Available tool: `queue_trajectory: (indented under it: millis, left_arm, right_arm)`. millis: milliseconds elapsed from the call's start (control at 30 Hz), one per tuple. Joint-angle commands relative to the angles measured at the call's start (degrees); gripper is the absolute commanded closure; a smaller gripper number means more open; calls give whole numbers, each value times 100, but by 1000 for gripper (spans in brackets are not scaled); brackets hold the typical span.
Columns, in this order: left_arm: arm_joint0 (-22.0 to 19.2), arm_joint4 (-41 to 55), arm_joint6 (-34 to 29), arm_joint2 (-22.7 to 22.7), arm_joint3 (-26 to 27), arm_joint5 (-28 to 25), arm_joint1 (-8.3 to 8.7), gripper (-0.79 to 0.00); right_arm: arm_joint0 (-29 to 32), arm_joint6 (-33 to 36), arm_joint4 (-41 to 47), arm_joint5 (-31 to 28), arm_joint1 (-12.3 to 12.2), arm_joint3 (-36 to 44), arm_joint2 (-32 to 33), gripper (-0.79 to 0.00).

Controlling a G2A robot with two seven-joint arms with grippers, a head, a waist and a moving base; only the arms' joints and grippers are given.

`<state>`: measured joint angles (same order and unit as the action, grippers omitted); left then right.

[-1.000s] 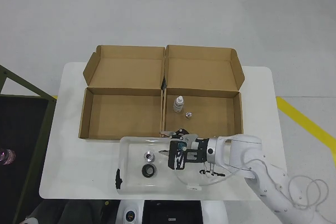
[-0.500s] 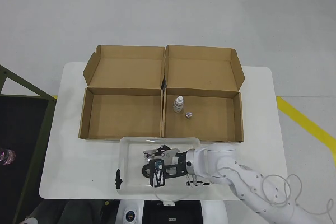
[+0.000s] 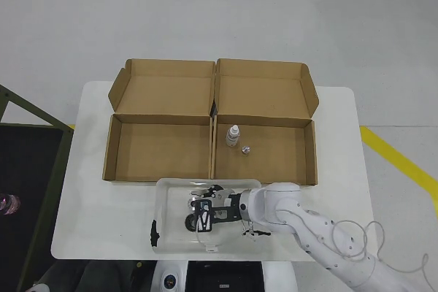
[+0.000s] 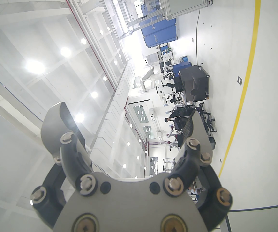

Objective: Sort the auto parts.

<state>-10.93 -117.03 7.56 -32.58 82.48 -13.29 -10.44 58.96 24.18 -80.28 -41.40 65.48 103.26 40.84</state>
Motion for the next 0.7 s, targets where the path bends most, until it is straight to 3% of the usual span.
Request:
queue_trajectory:
  millis: [0,667]
  left_arm:
    - [0,0,0,0,0,0,0,-785]
    - [0,0,0,0,0,0,0,-785]
  right_arm:
    - [2,14,-14,-2,7,-61,-4,-351]
    - [-160,39,-24,-43,172,-535,-279,-354]
